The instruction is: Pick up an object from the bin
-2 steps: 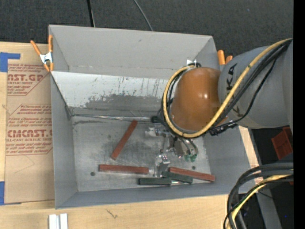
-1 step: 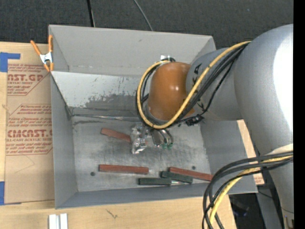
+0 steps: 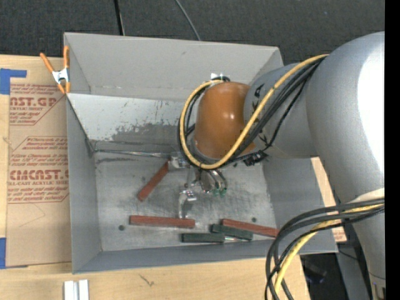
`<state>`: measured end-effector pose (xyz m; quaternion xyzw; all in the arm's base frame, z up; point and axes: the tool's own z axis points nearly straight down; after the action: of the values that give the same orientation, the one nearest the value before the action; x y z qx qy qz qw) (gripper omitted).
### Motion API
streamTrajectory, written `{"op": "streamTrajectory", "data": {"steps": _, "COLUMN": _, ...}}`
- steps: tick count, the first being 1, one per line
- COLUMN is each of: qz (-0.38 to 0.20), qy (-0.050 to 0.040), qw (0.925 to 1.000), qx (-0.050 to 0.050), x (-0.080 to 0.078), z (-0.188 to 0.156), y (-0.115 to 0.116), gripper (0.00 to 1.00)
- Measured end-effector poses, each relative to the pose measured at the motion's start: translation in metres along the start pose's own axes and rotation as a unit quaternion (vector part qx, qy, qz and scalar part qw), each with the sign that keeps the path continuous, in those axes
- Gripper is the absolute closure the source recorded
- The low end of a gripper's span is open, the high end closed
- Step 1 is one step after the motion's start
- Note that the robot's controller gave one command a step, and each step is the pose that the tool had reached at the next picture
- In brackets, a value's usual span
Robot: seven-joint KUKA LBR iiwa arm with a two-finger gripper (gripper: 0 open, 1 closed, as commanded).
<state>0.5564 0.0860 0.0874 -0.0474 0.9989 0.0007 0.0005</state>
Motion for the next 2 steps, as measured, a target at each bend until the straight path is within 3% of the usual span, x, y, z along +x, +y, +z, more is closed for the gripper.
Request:
{"op": "streamTrajectory", "data": {"steps": 1, "qz": 0.000, "qy": -0.0002, "qw": 1.0000, "qx": 0.000, "x": 0.000, "z": 0.000, "y": 0.000, "gripper": 0.00}}
{"op": "streamTrajectory", "data": {"steps": 2, "qz": -0.034, "qy": 0.0004, "qw": 0.9994, "qx": 0.000, "x": 0.072, "z": 0.004, "y": 0.035, "gripper": 1.00}}
